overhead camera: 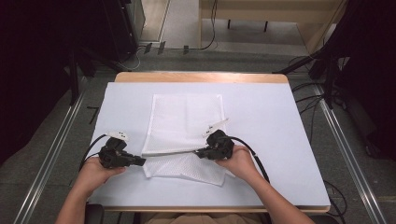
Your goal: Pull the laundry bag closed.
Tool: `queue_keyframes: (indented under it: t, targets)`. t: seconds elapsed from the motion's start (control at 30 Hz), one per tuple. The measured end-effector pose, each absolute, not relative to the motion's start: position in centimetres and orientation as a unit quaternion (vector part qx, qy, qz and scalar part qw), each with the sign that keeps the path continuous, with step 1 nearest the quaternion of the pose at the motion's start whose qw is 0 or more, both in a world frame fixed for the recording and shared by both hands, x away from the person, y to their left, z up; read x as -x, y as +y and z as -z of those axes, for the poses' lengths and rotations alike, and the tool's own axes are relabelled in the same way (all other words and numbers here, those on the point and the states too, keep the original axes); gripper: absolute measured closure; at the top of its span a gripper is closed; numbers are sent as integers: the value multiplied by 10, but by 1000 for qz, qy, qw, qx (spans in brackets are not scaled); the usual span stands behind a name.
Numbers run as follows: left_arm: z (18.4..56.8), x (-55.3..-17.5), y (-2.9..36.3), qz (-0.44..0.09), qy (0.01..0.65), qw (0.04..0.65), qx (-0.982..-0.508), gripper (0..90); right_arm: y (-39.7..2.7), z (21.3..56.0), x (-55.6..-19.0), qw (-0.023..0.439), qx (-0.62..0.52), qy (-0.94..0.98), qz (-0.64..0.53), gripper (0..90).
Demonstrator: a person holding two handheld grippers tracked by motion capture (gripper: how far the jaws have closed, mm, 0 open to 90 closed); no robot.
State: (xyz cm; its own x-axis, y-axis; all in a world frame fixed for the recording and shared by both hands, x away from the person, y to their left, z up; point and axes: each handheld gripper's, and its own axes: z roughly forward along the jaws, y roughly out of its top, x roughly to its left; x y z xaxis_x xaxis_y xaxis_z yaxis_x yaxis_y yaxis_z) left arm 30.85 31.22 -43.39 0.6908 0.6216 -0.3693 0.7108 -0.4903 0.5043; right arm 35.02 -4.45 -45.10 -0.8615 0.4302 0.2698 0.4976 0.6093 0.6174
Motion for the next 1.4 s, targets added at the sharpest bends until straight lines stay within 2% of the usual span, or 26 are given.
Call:
queue_keyframes:
  t: [0.8,1.4]
  targets:
    - [435,-308,314,77,385,323,-861,887,-69,449,-350,47,272,-895,351,881]
    - [436,-308,314,76,392,323,-858,894,-104,446,-345,46,283,-890,355,882]
